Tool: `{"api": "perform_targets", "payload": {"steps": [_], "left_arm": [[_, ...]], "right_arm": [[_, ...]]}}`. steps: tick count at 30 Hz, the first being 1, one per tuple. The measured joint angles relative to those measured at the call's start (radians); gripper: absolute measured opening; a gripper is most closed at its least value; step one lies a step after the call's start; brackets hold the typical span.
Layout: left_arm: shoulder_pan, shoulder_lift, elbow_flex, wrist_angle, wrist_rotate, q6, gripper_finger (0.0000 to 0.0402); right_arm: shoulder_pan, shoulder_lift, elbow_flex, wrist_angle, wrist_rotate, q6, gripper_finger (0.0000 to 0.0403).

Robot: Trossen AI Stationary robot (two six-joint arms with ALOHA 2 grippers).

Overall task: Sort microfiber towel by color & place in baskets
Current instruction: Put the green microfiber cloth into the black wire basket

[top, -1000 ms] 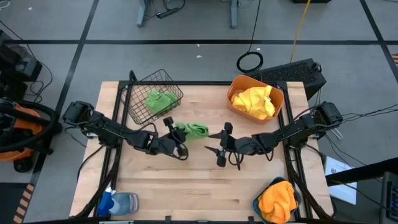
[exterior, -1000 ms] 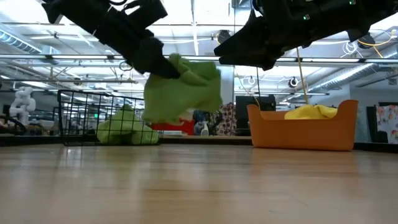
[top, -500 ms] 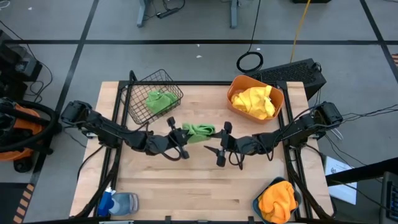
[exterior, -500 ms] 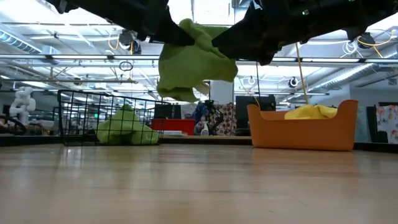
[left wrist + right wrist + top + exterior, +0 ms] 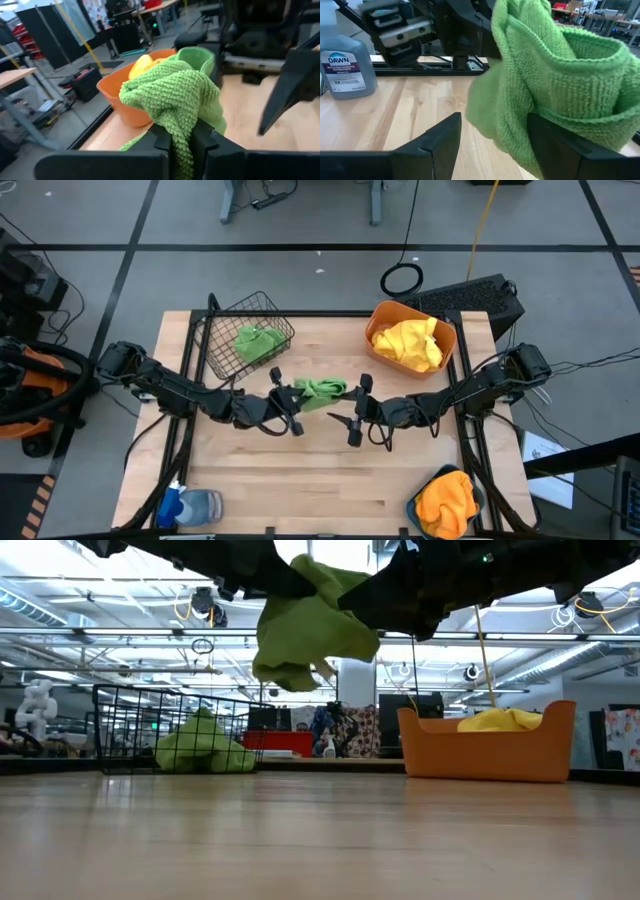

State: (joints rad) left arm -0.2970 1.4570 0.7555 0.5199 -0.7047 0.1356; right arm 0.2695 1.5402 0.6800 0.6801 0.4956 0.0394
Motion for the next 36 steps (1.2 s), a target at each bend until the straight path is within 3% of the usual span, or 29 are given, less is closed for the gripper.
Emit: {"api": "perform_targets", "payload": {"steps": [11,15,23,29,36], "left_arm": [[0.0,0.0,0.0,0.093,0.028,-0.026,0.0027],[0.002,0.0,0.0,0.111,0.121,-0.026,0.0027],[0.003,0.0,-0.001,0.095,0.109,-0.026,0.0027],[0.004,0.0,-0.002,0.065,0.103,-0.026,0.0027],[0.003,0.0,-0.001,0.0,0.103,-0.027,0.0027]], "right_arm": [[-0.001,0.031,0.001,0.092,-0.004,-0.011,0.0221],[-0.001,0.104,0.001,0.231,-0.005,-0.042,0.0221],[-0.014,0.306,0.029,0.553,-0.028,-0.063,0.0221],[-0.035,0.397,0.12,0.573,-0.03,-0.074,0.0221],[-0.035,0.405,0.148,0.534,-0.025,-0.138,0.0221]]}}
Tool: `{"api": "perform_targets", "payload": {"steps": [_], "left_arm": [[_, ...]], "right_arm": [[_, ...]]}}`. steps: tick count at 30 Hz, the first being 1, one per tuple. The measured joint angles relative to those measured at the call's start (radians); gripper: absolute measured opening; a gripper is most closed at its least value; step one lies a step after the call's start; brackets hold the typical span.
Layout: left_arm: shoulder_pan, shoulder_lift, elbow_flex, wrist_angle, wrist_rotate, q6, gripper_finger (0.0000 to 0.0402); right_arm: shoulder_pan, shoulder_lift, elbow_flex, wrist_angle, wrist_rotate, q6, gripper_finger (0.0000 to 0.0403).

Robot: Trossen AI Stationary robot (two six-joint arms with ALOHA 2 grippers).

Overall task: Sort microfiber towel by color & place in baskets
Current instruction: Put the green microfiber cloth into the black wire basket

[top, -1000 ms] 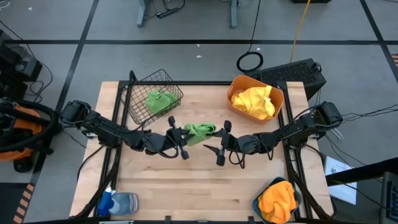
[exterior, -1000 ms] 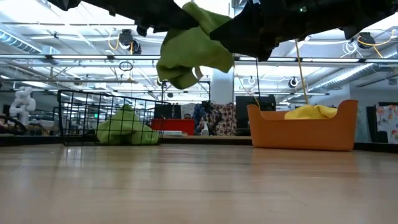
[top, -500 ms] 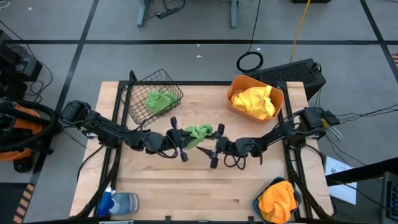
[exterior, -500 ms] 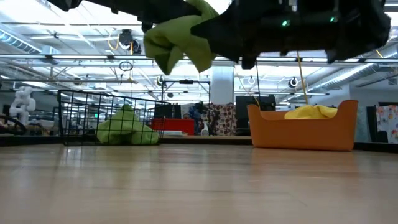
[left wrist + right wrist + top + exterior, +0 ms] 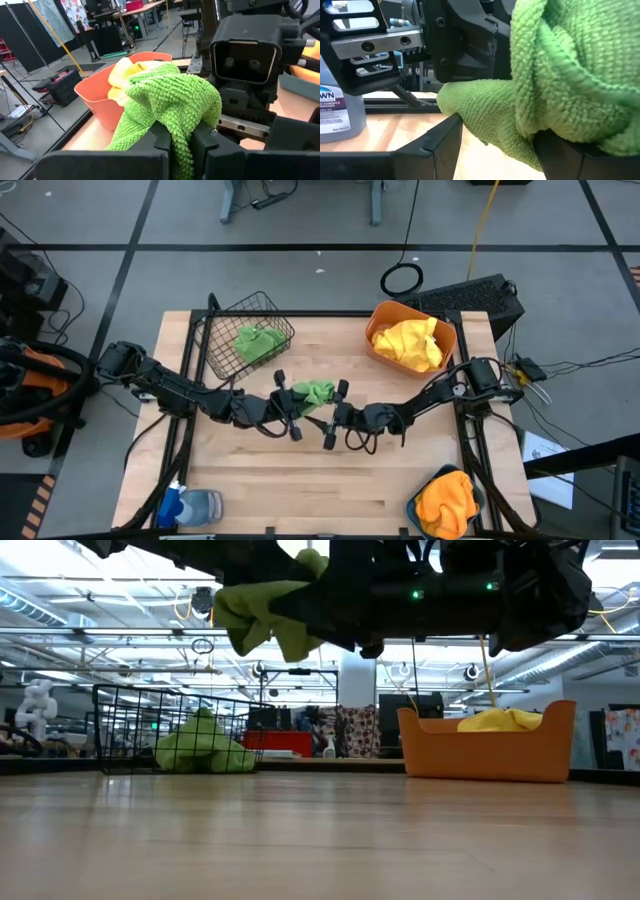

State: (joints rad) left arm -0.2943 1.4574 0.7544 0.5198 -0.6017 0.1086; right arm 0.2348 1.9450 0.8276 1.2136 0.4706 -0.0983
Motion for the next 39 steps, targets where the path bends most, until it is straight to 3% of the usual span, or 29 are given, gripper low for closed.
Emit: {"api": "perform_targets", "payload": {"steps": [11,17,22,25,27,36,39], "left_arm": [[-0.004,0.0,0.001,-0.071,0.029,-0.128,0.0038],[-0.029,0.0,0.001,-0.107,0.007,-0.129,0.0146],[-0.061,0.0,0.001,-0.149,-0.057,-0.103,0.0246],[-0.101,-0.026,-0.001,-0.219,-0.158,-0.103,0.028],[-0.133,-0.053,-0.001,-0.247,-0.2,-0.106,0.0288],[-0.206,-0.118,0.0,-0.383,-0.285,-0.18,0.0289],[-0.202,-0.118,0.0,-0.431,-0.291,-0.218,0.029]], "right_arm": [[0.0,-0.001,-0.001,-0.029,0.003,-0.052,0.0215],[0.0,-0.002,-0.001,-0.035,0.004,-0.073,0.0164],[0.0,-0.003,-0.001,-0.035,0.058,-0.099,0.0081],[0.002,-0.004,-0.001,-0.033,0.077,-0.132,0.0028],[0.006,-0.006,0.0,-0.028,0.082,-0.148,0.001],[0.008,-0.006,0.0,-0.013,0.078,-0.156,0.0013],[0.008,-0.006,0.0,-0.014,0.025,-0.155,0.0005]]}}
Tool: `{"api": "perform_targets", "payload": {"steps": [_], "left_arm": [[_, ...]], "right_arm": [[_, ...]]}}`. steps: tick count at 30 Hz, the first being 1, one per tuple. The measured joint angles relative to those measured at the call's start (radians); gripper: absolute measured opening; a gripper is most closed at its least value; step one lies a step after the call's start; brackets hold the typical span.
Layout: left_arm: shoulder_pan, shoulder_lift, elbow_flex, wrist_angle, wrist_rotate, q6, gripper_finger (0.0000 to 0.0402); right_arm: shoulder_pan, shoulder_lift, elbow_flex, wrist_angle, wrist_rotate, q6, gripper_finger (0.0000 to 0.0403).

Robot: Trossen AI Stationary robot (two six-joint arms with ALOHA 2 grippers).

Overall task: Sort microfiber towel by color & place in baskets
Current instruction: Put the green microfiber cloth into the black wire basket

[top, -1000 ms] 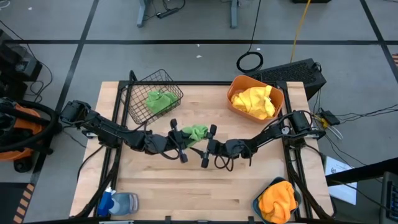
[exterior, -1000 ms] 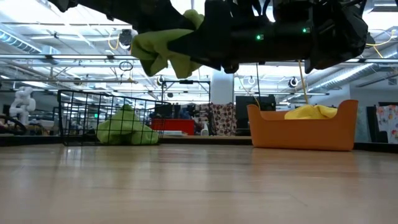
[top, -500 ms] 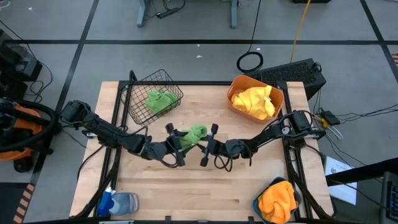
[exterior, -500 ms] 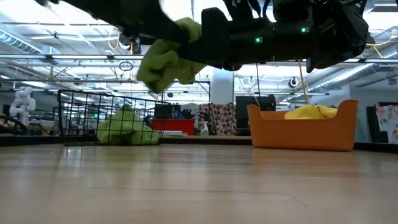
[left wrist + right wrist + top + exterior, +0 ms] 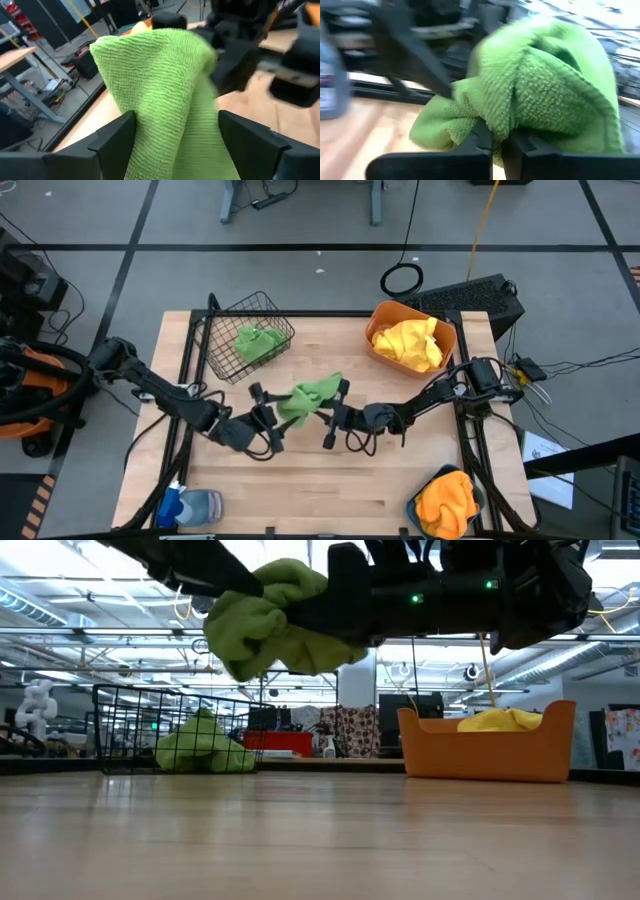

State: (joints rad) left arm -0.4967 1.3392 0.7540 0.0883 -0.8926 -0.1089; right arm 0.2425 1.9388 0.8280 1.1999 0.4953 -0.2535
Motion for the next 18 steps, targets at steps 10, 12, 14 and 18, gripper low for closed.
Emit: {"api": "perform_targets", "payload": {"steps": [10,12,14,18], "left_arm": [[0.006,0.026,0.0,-0.003,0.115,-0.026,0.029],[0.006,0.047,0.0,0.016,0.134,-0.036,0.029],[0.006,0.062,0.0,0.017,0.137,-0.028,0.029],[0.014,0.076,0.0,0.012,0.137,-0.008,0.0281]], "right_arm": [[-0.001,0.0,0.0,-0.007,-0.163,-0.002,0.0006],[-0.001,0.0,0.0,0.0,-0.168,-0.002,0.0006],[-0.001,0.0,0.0,0.001,-0.18,-0.002,0.0006],[-0.001,-0.002,0.0,0.0,-0.186,0.002,0.0008]]}}
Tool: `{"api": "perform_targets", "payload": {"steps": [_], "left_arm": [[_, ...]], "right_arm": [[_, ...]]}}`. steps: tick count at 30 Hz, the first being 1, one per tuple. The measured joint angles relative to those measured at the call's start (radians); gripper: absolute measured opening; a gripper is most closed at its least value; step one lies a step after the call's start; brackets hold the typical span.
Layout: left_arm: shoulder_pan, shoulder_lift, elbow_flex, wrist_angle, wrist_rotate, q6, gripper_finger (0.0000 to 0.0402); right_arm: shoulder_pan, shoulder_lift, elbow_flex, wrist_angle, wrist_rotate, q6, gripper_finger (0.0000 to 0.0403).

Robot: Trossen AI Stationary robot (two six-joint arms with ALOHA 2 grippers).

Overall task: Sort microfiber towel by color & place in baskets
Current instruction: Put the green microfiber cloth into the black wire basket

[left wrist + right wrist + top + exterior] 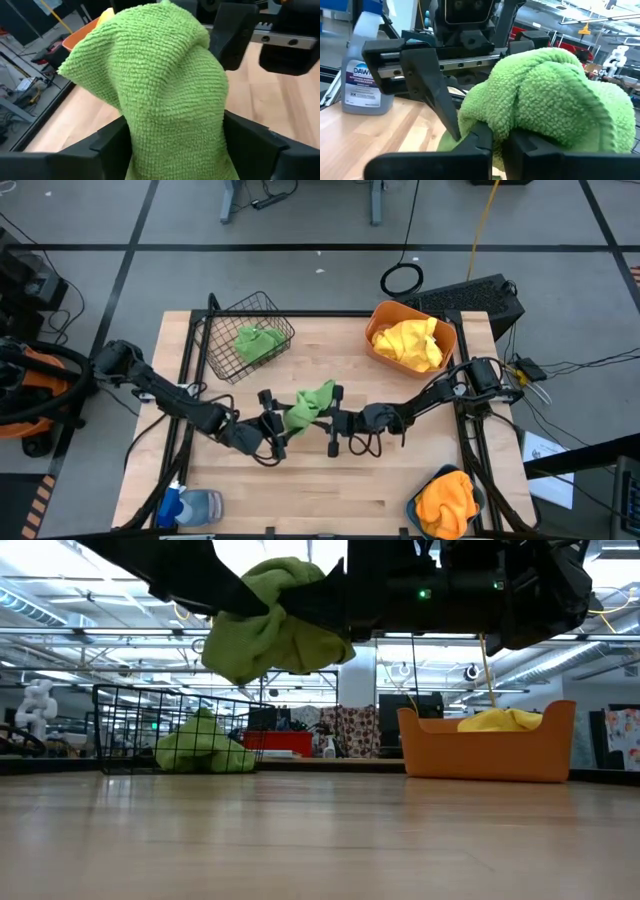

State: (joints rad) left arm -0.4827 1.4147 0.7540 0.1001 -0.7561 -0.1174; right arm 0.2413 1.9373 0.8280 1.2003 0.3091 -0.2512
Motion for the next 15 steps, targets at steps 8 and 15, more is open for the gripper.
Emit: {"api": "perform_targets", "payload": {"steps": [8,15], "left_arm": [[0.004,0.0,0.0,0.048,-0.022,0.097,0.0053],[0.015,-0.078,0.0,0.051,-0.092,0.172,0.004]], "right_arm": [[0.002,-0.07,0.018,-0.149,0.015,0.048,0.0109],[0.003,-0.237,0.02,-0.511,0.05,0.124,0.0188]]}}
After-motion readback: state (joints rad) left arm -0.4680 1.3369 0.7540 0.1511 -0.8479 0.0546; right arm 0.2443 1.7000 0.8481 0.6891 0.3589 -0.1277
